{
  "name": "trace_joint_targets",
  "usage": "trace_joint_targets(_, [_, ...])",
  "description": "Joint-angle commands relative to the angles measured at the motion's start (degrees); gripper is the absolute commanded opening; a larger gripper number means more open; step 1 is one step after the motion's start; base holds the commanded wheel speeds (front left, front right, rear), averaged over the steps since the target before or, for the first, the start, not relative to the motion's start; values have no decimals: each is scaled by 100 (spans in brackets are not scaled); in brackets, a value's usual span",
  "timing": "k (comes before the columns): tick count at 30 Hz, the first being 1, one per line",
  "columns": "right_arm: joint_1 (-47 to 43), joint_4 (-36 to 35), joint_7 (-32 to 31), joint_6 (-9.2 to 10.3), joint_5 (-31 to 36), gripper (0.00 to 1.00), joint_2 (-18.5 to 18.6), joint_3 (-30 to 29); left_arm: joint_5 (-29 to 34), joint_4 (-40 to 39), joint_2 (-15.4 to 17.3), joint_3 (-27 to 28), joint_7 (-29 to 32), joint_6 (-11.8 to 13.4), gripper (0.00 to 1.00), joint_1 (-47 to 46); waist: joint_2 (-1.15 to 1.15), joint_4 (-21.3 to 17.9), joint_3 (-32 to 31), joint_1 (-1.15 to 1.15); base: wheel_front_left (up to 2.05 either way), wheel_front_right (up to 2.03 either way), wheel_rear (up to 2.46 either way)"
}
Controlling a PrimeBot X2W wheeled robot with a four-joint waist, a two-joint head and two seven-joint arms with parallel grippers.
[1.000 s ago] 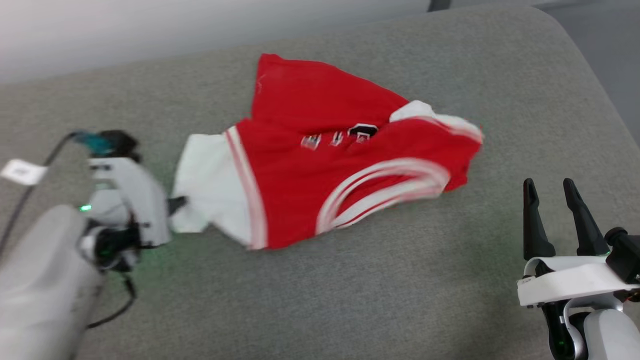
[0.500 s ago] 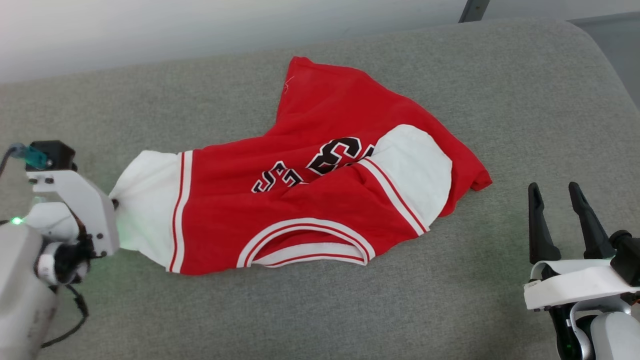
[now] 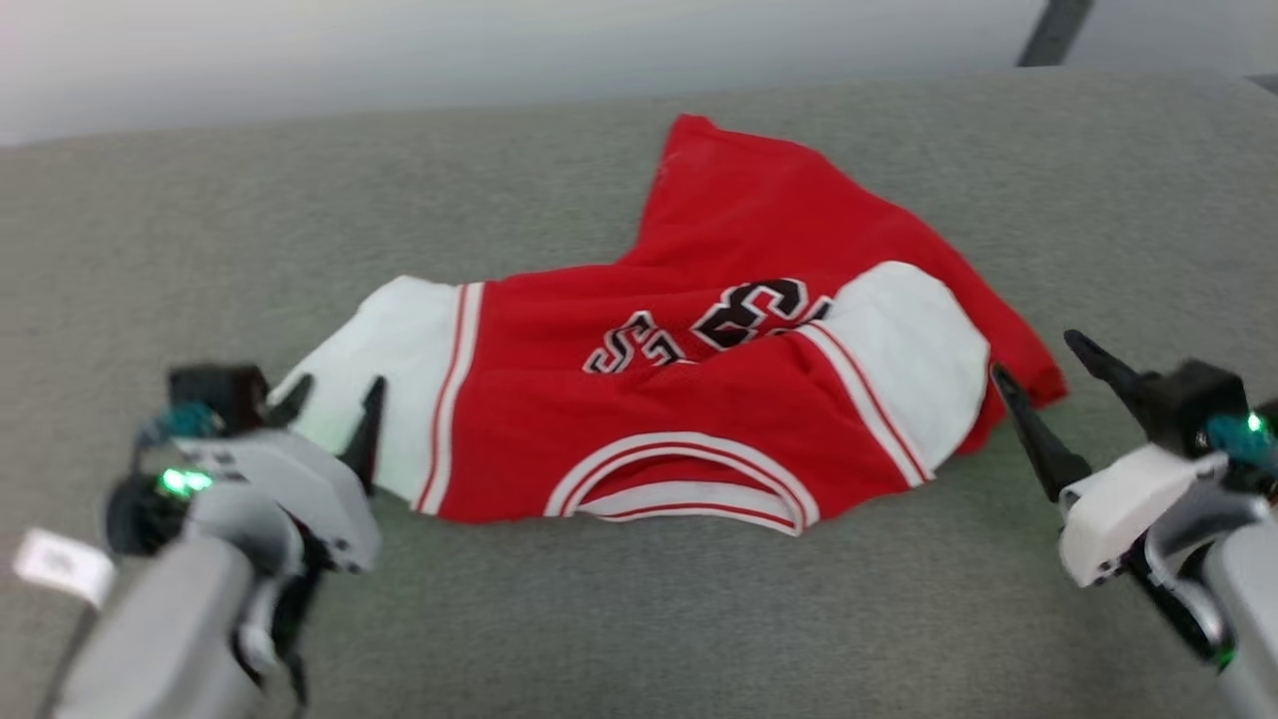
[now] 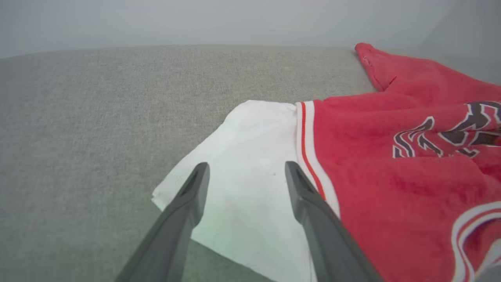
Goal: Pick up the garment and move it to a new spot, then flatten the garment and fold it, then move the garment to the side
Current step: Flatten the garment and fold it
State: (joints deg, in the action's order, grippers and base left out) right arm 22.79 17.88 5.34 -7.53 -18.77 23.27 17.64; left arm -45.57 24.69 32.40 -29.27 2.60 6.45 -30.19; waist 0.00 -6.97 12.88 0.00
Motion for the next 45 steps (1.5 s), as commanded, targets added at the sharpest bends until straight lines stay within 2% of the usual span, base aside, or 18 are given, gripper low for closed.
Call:
trace_joint_targets(1, [199, -4, -249, 9, -145, 100, 278, 330, 38, -101, -112, -1, -245, 61, 100, 177, 0, 366, 1, 0, 0, 0, 0])
trace_joint_targets(4, [655, -93, -925, 8, -703, 100, 831, 1061, 113, -319, -403, 5, -864, 208, 100, 533, 0, 674, 30, 0, 0, 0, 0])
trace_joint_targets(8, [1436, -314, -1777, 8, -1527, 100, 1617, 2249, 224, -559, -680, 112, -1527, 560, 100, 1029, 0, 955, 131, 0, 0, 0, 0])
trace_joint_targets(11, [2066, -265, -2200, 9, -2124, 100, 2044, 2799, 396, -769, -869, 175, -1716, 748, 100, 1336, 0, 1155, 232, 0, 0, 0, 0])
trace_joint_targets(14, [2588, -58, -2517, 8, -2469, 100, 2399, 3282, 559, -1007, -1025, 261, -1770, 829, 100, 1547, 0, 1354, 321, 0, 0, 0, 0])
trace_joint_targets(18, [3045, 176, -2867, 8, -2994, 100, 2641, 3859, 733, -1272, -1198, 435, -1780, 848, 100, 1660, 0, 1553, 411, 0, 0, 0, 0])
trace_joint_targets(25, [3587, 203, -2894, 8, -3635, 100, 2810, 4841, 965, -1411, -1366, 710, -1772, 713, 100, 1747, 0, 1631, 546, 0, 0, 0, 0])
trace_joint_targets(26, [3648, 199, -2844, 8, -3672, 83, 2809, 4963, 994, -1409, -1382, 749, -1773, 700, 100, 1751, 0, 1624, 557, 0, 0, 0, 0])
trace_joint_targets(27, [3696, 186, -2784, 8, -3707, 59, 2805, 5083, 1012, -1404, -1397, 787, -1773, 684, 100, 1760, 0, 1610, 561, 0, 0, 0, 0])
trace_joint_targets(28, [3743, 186, -2733, 8, -3771, 30, 2798, 5166, 1040, -1401, -1410, 826, -1773, 669, 100, 1776, 0, 1589, 559, 0, 0, 0, 0])
trace_joint_targets(30, [3842, 175, -2646, 8, -3862, 0, 2800, 5314, 1072, -1395, -1432, 884, -1773, 652, 100, 1821, 0, 1538, 543, 0, 0, 0, 0])
trace_joint_targets(38, [3876, 186, -1976, 8, -3939, 0, 2984, 5514, 1168, -1406, -1370, 1028, -1774, 634, 100, 1949, 0, 1207, 381, 0, 0, 0, 0])
trace_joint_targets(45, [3695, 346, -1503, 9, -4135, 0, 3559, 5481, 1161, -1493, -1307, 1053, -1765, 650, 100, 2035, 0, 870, 315, 0, 0, 0, 0])
